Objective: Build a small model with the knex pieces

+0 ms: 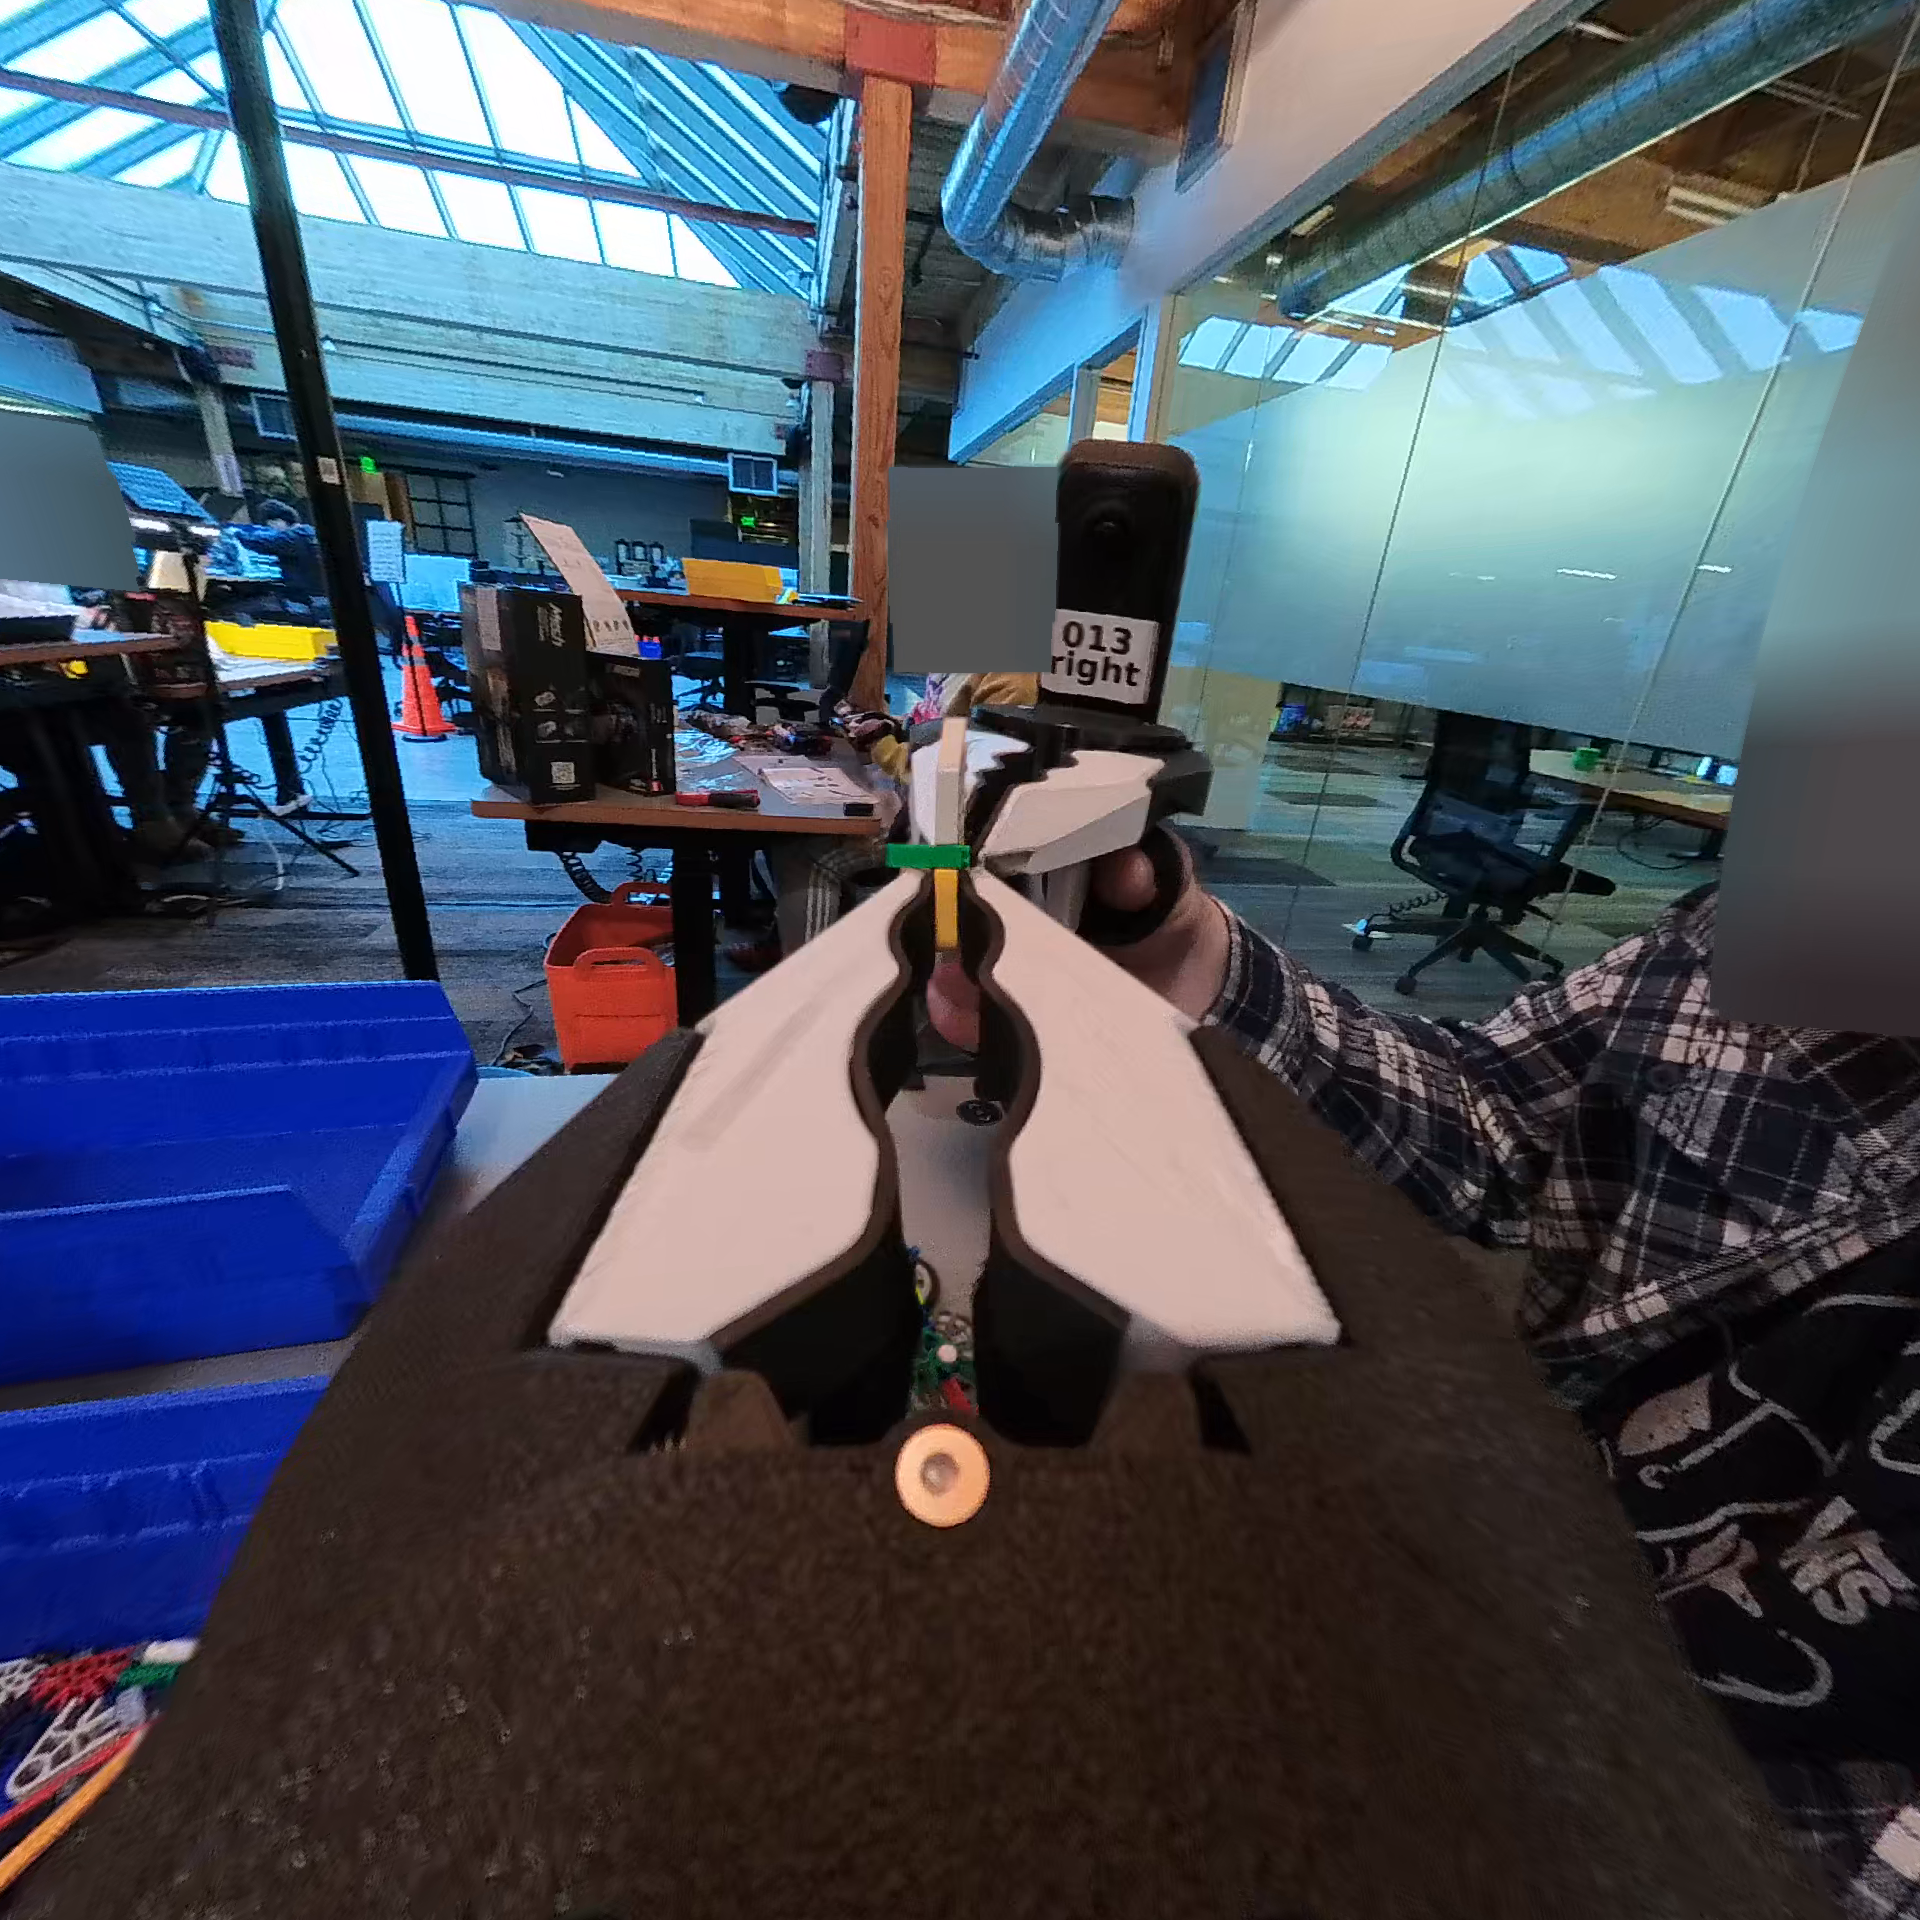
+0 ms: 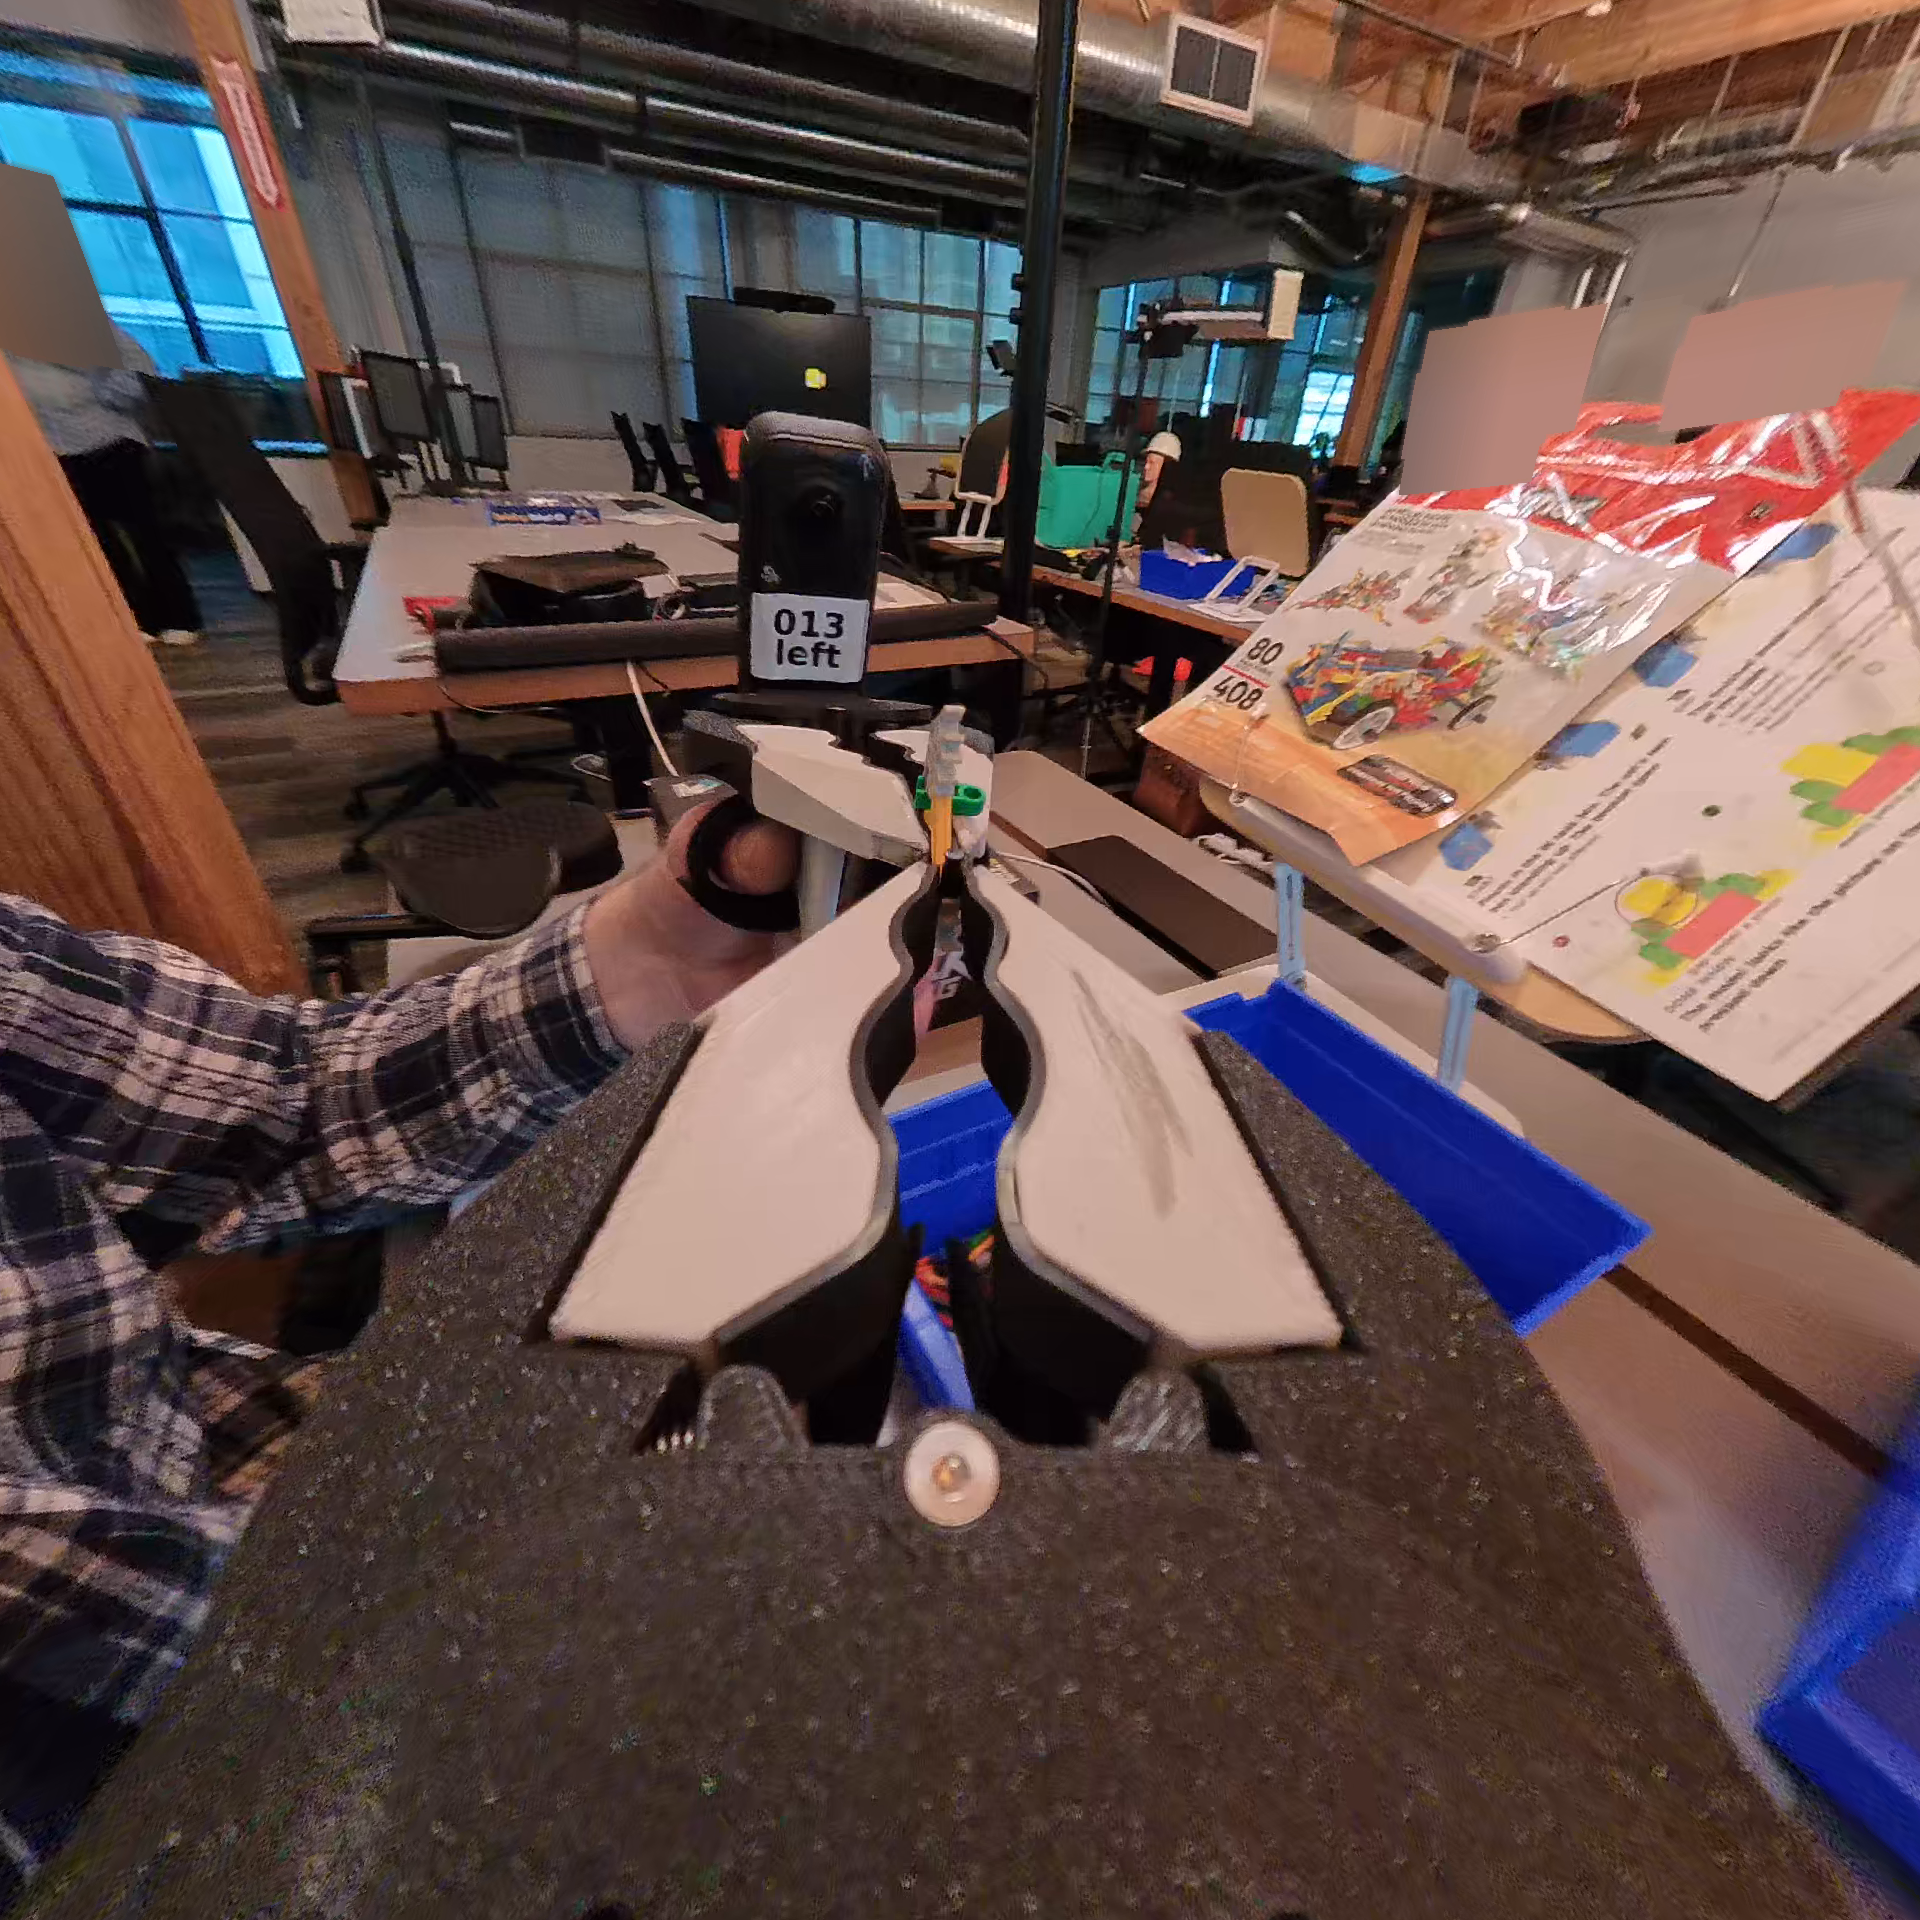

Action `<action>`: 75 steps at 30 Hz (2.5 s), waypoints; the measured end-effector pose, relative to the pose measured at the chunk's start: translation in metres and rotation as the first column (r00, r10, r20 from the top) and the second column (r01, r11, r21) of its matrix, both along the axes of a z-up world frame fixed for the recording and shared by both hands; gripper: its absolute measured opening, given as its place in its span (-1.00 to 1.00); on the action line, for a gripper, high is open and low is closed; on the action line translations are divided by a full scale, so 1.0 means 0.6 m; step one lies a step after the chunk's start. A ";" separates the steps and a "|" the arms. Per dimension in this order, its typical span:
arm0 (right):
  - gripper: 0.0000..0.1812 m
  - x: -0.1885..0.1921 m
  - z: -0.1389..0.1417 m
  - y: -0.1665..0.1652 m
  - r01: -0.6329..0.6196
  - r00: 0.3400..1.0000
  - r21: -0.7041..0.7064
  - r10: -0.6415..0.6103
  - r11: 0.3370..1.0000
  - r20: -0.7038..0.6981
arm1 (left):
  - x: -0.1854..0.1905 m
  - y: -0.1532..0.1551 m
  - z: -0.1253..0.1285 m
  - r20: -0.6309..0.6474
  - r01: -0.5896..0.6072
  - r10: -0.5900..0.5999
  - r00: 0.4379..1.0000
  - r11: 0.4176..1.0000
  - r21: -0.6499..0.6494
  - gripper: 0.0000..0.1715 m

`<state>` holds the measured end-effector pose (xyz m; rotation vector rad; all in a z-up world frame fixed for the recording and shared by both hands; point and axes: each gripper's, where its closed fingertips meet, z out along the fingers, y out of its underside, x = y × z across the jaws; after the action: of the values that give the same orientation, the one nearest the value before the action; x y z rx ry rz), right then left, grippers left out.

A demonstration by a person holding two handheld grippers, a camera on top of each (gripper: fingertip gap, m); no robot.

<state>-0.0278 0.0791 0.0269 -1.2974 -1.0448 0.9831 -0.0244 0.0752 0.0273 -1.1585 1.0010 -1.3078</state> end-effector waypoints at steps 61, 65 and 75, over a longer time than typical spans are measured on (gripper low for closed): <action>-1.00 -0.021 0.034 -0.011 0.097 0.684 0.995 -0.728 0.019 -0.053 | -0.003 0.003 0.036 0.200 0.091 -0.034 0.979 0.955 -0.281 -1.00; -1.00 -0.013 0.045 -0.019 0.206 0.769 0.951 -0.640 0.230 -0.012 | 0.002 -0.010 0.046 0.197 0.087 -0.039 0.980 0.968 -0.237 -1.00; -1.00 -0.007 0.076 -0.034 0.074 0.945 -0.016 -0.075 0.997 -0.318 | -0.006 -0.038 0.064 0.173 0.003 -0.010 0.985 0.999 0.041 -1.00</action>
<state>-0.0321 0.0590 0.0728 -1.1261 -0.7396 1.0952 -0.0279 0.0522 0.0656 -0.9927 0.9000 -1.3624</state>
